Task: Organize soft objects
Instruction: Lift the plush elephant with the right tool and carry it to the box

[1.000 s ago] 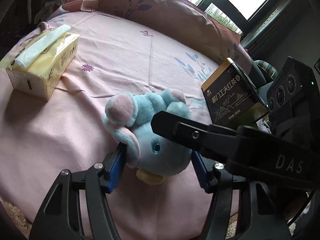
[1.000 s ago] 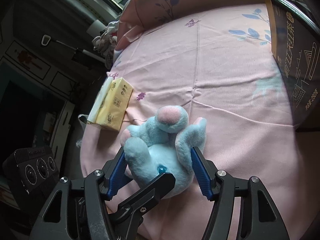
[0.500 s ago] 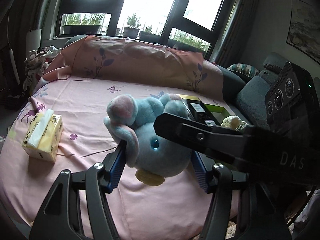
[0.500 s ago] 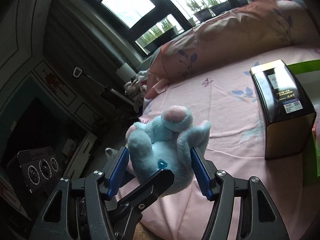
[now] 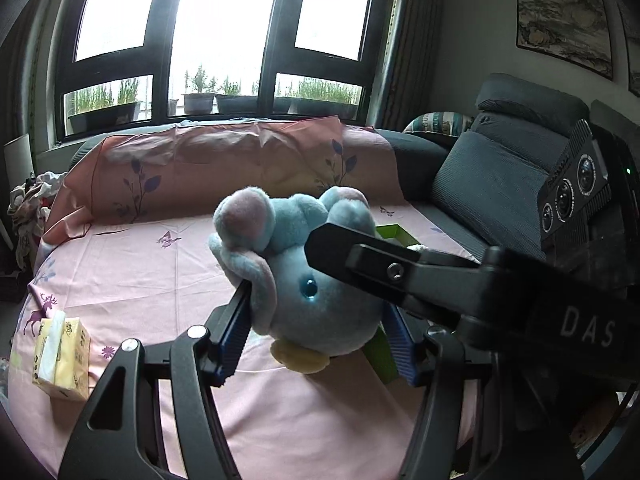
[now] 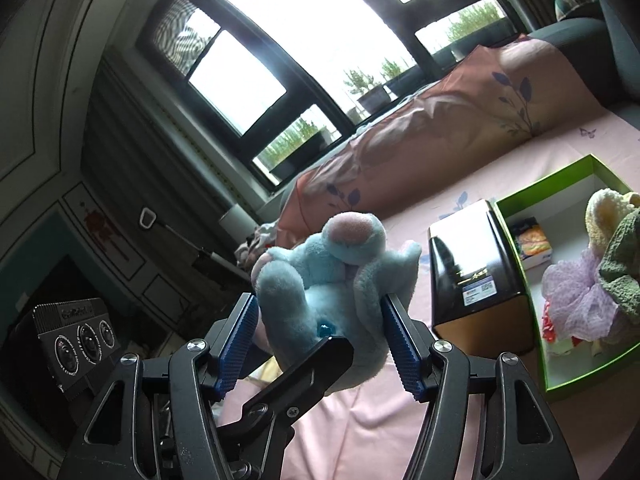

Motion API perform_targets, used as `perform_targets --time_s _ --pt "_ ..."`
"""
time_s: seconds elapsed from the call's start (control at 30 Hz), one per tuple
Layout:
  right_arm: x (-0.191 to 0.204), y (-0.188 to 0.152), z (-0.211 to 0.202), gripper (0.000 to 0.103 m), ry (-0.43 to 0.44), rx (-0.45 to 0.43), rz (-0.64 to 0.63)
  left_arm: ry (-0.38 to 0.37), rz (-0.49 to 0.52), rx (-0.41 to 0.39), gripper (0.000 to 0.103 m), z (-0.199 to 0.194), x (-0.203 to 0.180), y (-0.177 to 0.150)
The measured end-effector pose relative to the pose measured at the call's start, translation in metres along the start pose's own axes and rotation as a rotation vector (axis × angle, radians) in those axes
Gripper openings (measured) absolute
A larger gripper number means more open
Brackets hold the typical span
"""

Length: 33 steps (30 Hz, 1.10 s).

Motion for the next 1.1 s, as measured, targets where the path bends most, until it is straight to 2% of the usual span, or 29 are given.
perform_targets --time_s 0.63,1.1 --pt "-0.062 0.015 -0.028 0.066 -0.08 -0.077 0.112 -0.099 0.088 0.109 0.06 0.054 -0.051 -0.001" --pt "-0.094 0.02 -0.047 0.066 -0.123 -0.131 0.187 -0.159 0.145 0.148 0.061 0.079 -0.08 0.002"
Point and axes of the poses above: each gripper's, at about its wrist camera, not at the fingertips, and z roughly the way its jaws point, x to its left, y to its top, the point moved 7 cm from there along z, roughly the way its jaws point, and after that the axes turned 11 degrees about -y, right-handed, at the moved point
